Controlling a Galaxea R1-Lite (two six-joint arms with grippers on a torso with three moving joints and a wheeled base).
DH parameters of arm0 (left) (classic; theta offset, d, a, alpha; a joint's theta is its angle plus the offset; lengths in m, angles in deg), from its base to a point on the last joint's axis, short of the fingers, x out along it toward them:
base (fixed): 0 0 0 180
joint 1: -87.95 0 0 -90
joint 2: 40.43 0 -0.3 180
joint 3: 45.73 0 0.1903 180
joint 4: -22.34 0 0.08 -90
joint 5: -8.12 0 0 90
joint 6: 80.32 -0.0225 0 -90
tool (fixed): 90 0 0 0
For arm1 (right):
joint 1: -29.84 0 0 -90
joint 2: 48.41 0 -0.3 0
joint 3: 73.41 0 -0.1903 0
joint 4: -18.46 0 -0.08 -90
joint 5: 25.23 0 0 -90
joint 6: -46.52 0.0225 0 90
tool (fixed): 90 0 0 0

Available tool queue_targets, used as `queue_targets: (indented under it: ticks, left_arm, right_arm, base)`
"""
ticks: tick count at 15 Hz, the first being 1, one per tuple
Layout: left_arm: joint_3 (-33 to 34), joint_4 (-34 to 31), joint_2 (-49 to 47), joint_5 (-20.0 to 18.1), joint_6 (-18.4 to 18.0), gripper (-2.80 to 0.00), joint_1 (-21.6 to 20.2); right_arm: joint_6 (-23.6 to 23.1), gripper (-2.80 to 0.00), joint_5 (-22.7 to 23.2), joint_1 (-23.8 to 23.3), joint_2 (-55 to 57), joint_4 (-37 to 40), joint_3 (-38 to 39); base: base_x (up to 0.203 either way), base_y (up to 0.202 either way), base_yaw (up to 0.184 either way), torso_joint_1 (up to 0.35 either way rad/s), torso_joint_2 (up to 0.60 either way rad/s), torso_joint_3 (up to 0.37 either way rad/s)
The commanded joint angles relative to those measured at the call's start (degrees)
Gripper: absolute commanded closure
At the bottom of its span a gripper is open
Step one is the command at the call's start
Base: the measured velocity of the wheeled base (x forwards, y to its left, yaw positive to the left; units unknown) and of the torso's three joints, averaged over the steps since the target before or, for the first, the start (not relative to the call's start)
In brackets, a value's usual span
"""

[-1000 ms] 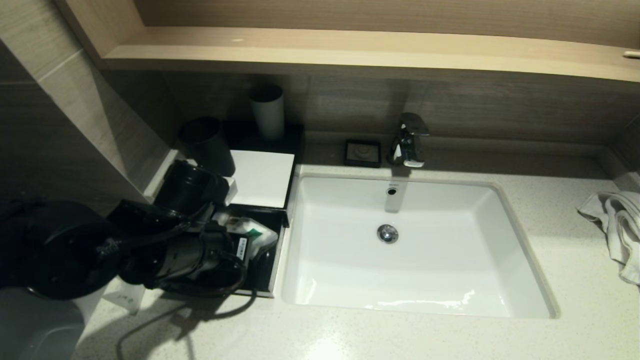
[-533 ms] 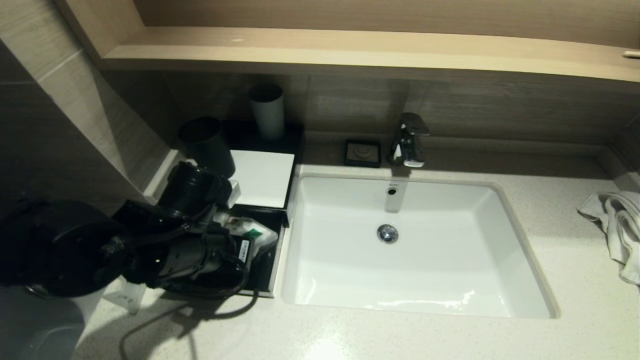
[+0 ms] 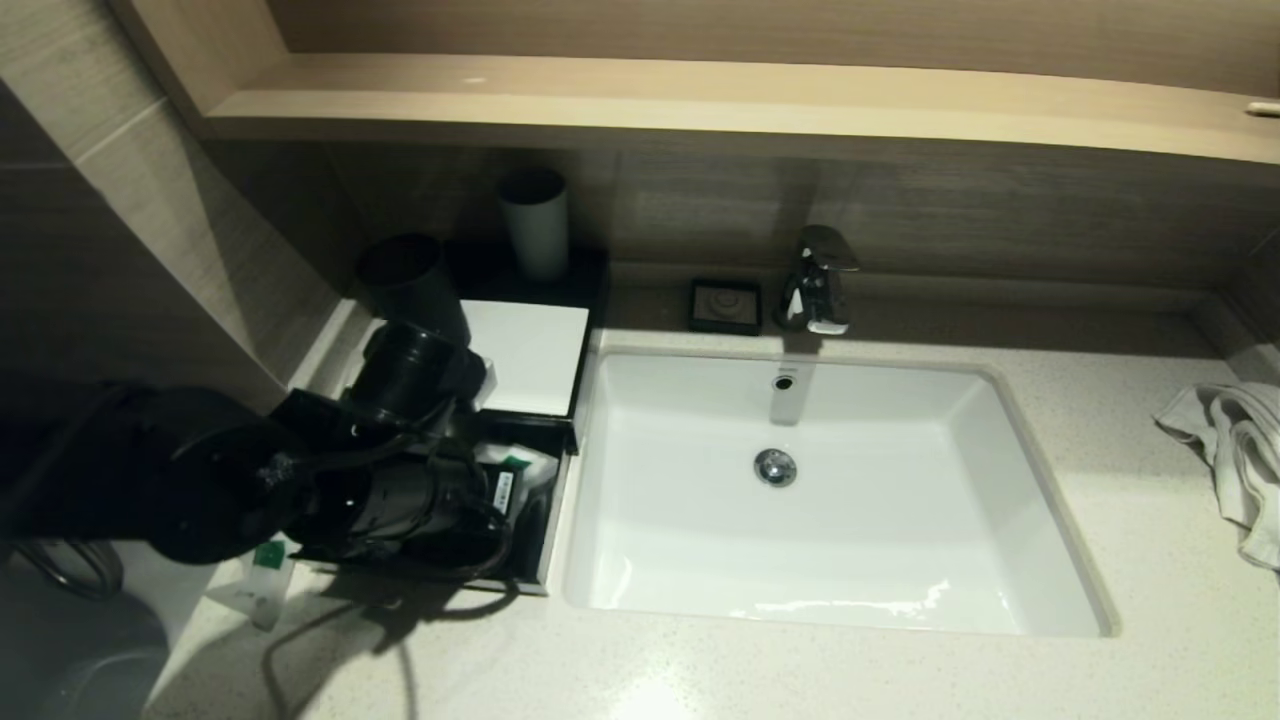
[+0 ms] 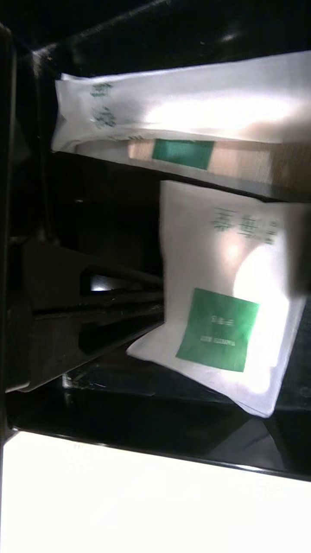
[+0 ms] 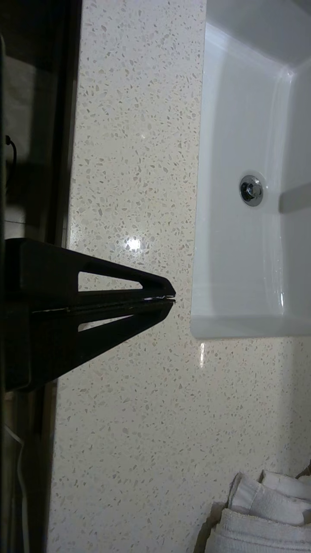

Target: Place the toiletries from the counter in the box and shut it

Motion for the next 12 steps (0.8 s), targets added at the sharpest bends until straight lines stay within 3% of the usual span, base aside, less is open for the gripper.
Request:
queue_targets:
  ticks: [1, 12]
  left_arm:
    - [-1.31, 0.01, -1.08, 0.10, 0.15, 0.00, -0.59]
    - [-5.58, 0.19, -4.03, -0.08, 0.46, 0.00, -2.00]
  right_arm:
    - [-0.04, 0.00, 0.02, 0.00, 0.00, -0.01, 0.00]
    - [-0.04, 0.00, 0.02, 0.00, 0.00, -0.01, 0.00]
  base:
    - [0.000, 0.000, 0.000, 0.000, 0.00, 0.000]
    - [0.000, 0.000, 0.000, 0.000, 0.00, 0.000]
